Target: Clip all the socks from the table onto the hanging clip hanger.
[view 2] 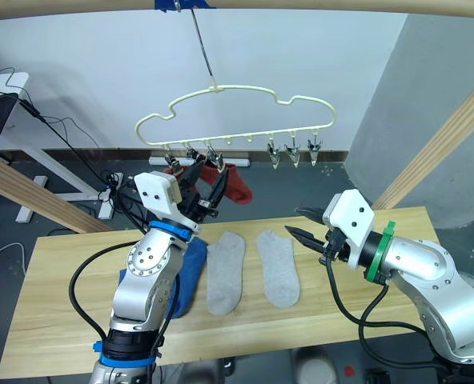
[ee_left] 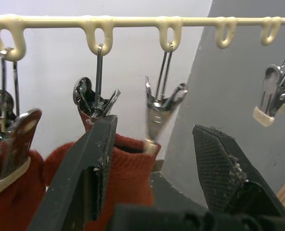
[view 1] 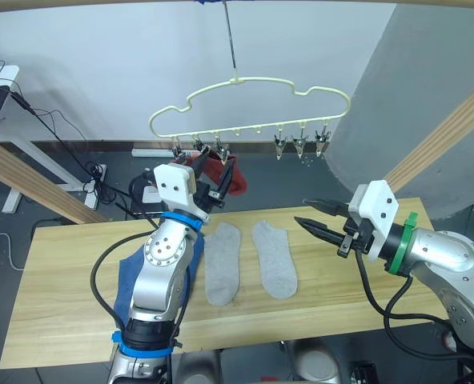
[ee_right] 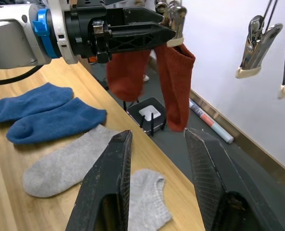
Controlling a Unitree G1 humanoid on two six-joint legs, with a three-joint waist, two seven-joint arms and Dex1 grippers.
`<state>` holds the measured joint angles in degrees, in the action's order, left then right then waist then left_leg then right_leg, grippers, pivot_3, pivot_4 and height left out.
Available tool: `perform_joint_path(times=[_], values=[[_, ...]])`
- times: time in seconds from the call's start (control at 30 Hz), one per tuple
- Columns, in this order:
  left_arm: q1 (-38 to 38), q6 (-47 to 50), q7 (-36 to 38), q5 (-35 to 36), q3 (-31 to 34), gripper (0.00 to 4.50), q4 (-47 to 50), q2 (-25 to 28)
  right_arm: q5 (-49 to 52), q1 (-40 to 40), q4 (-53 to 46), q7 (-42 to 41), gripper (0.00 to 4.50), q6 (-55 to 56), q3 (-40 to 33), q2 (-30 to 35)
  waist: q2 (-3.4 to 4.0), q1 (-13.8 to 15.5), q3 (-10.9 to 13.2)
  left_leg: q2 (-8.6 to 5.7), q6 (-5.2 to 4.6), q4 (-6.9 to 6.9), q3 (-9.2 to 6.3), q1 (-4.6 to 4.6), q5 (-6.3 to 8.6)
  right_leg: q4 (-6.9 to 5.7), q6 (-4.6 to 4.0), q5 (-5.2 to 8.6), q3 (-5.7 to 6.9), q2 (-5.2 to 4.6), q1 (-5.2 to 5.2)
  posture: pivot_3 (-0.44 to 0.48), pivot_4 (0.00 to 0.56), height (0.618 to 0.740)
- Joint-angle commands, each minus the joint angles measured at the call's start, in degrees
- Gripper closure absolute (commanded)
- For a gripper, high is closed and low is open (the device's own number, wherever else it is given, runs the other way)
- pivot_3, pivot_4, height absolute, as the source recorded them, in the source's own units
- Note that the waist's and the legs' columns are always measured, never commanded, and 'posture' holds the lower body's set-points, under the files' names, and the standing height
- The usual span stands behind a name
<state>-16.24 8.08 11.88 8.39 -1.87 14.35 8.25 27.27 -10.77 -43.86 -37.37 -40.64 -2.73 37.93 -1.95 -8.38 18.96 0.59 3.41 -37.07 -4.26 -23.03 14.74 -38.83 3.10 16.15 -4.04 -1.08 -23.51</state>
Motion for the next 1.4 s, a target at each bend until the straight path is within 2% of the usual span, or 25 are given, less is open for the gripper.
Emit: perform_joint_path(times=[0.03,0.53,0.9,1.4], values=[[-0.88,-2.07,0.07,-0.33,-0.28,1.77,0.14,-0.81,0.8,0.22,-1.98,0.15,2.72,1.18,-1.27,0.59,0.0,-0.01,0.0,0.0,0.0,0.0,0.0,0.0,0.0,0.0,0.0,0.0,0.0,0.0,0.0,-0.323,0.329,0.74],[-1.77,-2.21,-1.89,-1.81,-0.35,1.77,1.32,-2.53,4.07,0.34,-2.12,-0.04,2.72,0.82,-1.99,-0.17,0.0,-0.37,0.0,0.0,0.0,-0.01,0.0,0.0,0.0,-0.01,0.0,0.0,0.0,0.0,0.0,-0.325,0.323,0.74],[-3.61,4.24,-4.67,-3.18,-0.48,1.77,4.97,-2.73,9.44,0.31,-2.59,0.14,2.72,-0.24,-2.92,0.9,0.0,-0.65,0.0,-0.01,0.0,-0.02,0.0,0.0,0.0,-0.02,0.0,0.0,0.01,0.0,0.01,-0.325,0.322,0.74],[-3.56,9.33,-7.84,-5.97,-0.63,1.77,8.07,-3.24,11.1,-0.04,-2.08,0.65,2.72,-0.14,-2.75,2.18,0.0,-1.12,0.0,-0.01,0.0,-0.02,0.0,0.0,0.0,-0.03,0.0,0.0,0.0,0.01,0.01,-0.32,0.321,0.74]])
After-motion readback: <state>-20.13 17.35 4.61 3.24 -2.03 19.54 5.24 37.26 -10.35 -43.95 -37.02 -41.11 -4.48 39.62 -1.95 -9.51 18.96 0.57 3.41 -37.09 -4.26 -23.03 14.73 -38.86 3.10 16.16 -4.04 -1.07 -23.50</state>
